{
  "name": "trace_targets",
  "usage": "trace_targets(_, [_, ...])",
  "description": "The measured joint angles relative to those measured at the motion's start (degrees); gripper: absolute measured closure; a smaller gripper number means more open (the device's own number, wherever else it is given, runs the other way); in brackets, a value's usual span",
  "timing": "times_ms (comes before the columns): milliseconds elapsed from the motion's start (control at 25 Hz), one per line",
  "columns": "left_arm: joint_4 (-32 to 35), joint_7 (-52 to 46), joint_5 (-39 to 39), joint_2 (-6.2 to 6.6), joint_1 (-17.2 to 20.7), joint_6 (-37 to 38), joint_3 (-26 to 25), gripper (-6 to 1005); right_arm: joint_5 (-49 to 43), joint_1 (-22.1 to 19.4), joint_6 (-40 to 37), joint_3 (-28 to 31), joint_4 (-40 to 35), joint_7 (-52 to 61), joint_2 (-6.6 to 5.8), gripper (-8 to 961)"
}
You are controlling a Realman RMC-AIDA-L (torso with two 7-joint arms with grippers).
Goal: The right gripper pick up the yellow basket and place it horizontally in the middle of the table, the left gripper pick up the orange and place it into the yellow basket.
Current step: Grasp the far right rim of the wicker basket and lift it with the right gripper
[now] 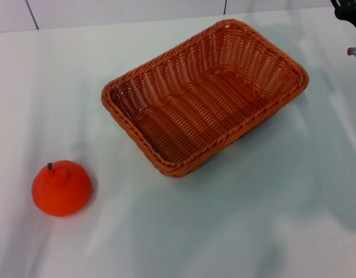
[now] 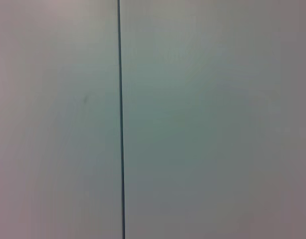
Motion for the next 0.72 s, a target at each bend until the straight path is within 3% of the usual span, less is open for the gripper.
trace_targets(720, [-0.45, 0.00, 0.00, -0.11, -0.99, -0.49, -0.37, 137, -0.18, 0.38, -2.55, -0.26, -1.61, 5.08, -0.55, 7])
